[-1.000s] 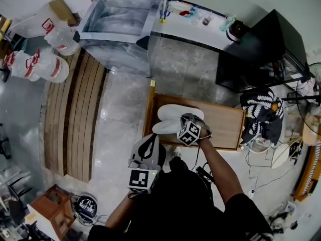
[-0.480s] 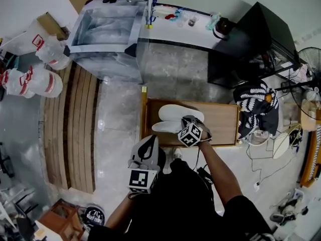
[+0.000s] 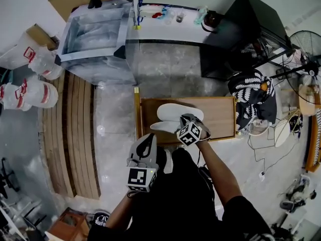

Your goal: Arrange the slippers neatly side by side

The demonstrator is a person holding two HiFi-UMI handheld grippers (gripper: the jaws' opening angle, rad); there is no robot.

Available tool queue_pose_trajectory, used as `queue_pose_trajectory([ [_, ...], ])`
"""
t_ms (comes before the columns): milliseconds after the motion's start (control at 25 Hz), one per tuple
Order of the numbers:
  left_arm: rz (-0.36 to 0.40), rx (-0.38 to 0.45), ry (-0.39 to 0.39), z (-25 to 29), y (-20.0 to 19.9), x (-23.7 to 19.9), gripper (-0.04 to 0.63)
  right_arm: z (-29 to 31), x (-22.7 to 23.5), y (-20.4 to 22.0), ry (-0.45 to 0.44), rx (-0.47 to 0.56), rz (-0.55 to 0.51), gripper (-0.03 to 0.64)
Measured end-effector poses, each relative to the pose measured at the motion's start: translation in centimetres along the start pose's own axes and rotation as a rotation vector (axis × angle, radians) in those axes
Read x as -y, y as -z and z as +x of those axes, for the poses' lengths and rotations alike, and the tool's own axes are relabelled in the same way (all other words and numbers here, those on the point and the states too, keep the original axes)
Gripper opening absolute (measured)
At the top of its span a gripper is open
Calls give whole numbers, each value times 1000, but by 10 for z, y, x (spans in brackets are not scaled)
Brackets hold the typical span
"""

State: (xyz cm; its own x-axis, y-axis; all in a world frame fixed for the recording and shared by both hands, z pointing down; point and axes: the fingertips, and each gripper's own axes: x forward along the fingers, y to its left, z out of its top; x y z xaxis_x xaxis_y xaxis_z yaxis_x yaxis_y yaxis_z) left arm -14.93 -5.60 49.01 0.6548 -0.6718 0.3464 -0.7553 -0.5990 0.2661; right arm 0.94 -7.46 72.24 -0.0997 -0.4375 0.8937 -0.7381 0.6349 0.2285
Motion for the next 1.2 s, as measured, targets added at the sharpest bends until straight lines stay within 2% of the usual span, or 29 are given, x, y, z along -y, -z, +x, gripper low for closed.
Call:
queue_pose_trajectory([
  [400, 8, -5, -6, 10, -5, 15, 17, -9, 22, 21, 19, 12, 80, 26],
  [560, 15, -9, -3, 16, -9, 21, 17, -13, 36, 30, 25, 18, 142, 26],
  [920, 32, -22, 38, 38, -11, 46, 17, -25, 63, 65, 45, 11, 247, 25],
  [1200, 55, -33, 88, 58, -13, 75, 17, -35, 82, 104, 55, 5, 381, 25],
])
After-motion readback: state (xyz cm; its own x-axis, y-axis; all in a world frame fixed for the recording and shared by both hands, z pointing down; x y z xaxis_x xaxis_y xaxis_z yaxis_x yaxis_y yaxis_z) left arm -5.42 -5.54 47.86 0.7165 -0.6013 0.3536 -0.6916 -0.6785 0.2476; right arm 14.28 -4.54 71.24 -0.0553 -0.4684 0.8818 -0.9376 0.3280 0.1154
